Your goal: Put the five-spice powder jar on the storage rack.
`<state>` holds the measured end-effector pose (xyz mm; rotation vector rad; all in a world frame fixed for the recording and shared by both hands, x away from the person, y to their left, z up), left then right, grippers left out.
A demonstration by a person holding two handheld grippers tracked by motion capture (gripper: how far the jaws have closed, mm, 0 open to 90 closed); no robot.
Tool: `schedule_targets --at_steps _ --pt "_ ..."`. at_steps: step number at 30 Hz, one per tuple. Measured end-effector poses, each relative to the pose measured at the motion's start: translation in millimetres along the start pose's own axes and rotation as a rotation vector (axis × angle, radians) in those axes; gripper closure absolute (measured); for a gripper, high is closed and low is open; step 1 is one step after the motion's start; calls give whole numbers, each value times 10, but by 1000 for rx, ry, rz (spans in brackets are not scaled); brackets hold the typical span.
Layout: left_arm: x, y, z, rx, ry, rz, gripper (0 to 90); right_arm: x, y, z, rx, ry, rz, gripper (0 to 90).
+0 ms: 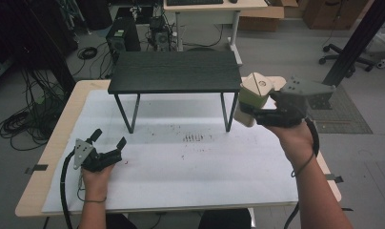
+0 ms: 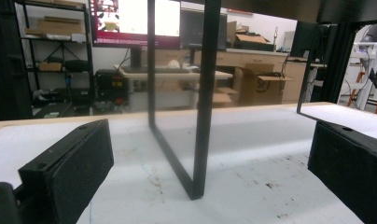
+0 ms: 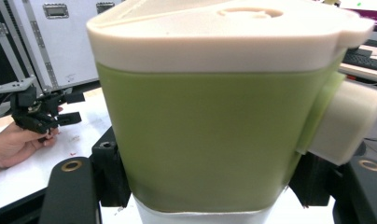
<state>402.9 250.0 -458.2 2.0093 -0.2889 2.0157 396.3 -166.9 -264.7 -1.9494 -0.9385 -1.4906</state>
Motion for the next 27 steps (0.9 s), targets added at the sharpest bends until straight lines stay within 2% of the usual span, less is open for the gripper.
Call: schedule_targets --at_steps 13,17,27 --pt "-20 19 14 -1 -17 15 4 312 -23 186 33 -7 -15 297" --pt "-30 19 21 3 -23 13 3 412 -12 293 39 -15 -17 297" --pt "-47 24 28 8 -37 23 3 534 52 544 51 -31 -6 297"
Point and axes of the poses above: each handheld gripper's, and its own axes: z roughly forward along the jaws, x roughly out of its top, y roughly to its right, the point moved 10 cm from there along z, roughly forward along the jaws, and after that the axes turned 1 degree about x, right-handed, at the moved point
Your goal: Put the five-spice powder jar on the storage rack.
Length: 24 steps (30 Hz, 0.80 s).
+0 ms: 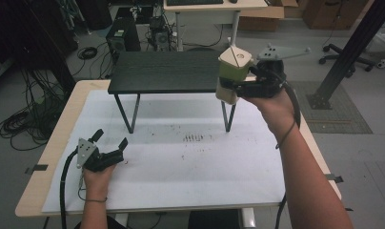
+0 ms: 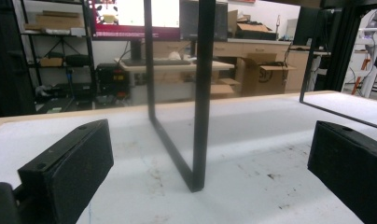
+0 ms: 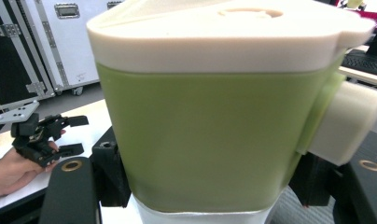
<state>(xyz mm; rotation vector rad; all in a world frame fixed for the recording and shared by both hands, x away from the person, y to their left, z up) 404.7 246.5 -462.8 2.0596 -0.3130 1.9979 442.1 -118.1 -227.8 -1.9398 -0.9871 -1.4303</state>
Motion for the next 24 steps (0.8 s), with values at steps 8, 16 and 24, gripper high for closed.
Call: schedule_targets --at_steps 8,16,24 --pt "4 -18 -3 6 5 -10 3 42 122 195 -3 -6 20 297" --pt "-3 -14 2 8 -3 2 3 137 223 385 2 1 28 297" --pt "-1 -24 2 16 -1 3 3 164 320 564 1 -15 34 297"
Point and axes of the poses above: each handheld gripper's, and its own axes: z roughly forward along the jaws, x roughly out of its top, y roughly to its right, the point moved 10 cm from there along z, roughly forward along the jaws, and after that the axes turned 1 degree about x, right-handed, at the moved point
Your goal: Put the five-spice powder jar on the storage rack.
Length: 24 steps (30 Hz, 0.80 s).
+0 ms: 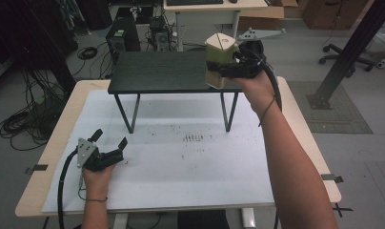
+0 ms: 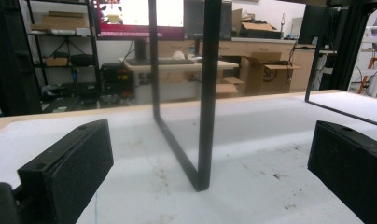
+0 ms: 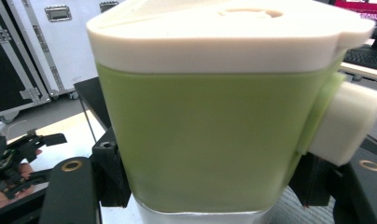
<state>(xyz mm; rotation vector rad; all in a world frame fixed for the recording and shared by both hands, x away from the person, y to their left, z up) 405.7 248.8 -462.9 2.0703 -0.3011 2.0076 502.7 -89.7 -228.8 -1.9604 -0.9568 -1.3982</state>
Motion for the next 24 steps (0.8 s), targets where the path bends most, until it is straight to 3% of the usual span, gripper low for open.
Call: schedule_targets --at_steps 18,24 --pt "-2 -3 6 2 -1 5 3 -82 348 246 -53 -9 41 297" --pt "-1 -6 7 2 0 5 3 -90 402 282 -62 -14 45 297"
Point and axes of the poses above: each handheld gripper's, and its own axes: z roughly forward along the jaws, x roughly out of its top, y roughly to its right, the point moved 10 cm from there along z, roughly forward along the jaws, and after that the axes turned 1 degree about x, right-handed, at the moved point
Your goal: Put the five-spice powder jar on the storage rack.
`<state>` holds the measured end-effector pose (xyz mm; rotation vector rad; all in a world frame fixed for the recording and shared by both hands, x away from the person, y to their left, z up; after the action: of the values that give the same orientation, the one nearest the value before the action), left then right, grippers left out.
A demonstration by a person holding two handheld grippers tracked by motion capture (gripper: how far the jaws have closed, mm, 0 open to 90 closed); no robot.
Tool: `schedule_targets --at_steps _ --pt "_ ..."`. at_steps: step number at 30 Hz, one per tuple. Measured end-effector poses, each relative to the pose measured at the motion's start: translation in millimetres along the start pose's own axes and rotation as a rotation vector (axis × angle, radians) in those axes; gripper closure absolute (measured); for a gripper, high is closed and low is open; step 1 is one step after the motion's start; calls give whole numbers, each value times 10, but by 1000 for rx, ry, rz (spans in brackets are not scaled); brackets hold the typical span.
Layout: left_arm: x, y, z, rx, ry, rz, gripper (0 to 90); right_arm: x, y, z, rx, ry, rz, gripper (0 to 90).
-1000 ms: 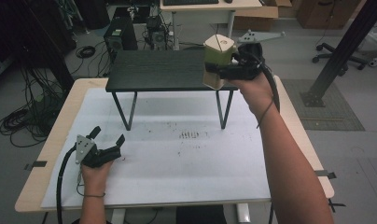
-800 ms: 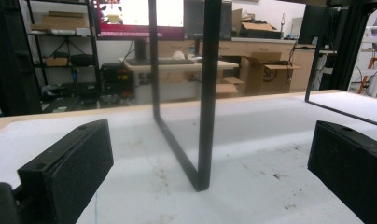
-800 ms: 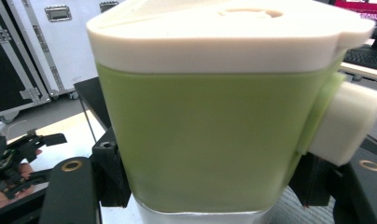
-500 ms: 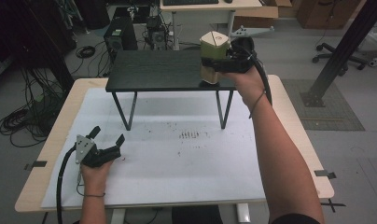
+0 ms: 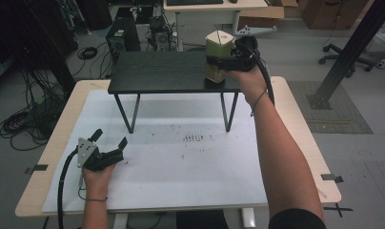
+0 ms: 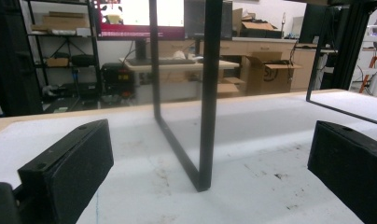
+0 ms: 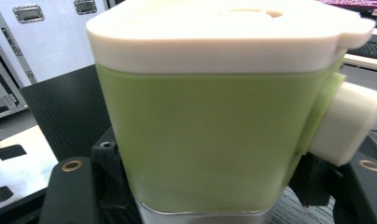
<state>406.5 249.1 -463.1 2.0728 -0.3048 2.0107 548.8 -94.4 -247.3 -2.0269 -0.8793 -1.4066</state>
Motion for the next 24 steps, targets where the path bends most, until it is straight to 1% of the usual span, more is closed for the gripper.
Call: schedule_targets --at_steps 14,24 --pt "7 -2 1 -6 6 -4 4 -32 35 48 -18 -10 -8 297" --pt "10 -2 3 -8 9 -6 4 -43 4 82 -17 -7 -17 297"
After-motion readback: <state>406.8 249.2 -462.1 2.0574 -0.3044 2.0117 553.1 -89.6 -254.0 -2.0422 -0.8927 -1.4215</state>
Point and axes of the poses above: each handheld gripper's, and its own axes: z roughly forward along the jaws, x roughly out of its top, y roughly to its right, the point moved 10 cm from there along z, roughly forward along the jaws, and after that the axes turned 1 degree about x, right-handed, at the moved point
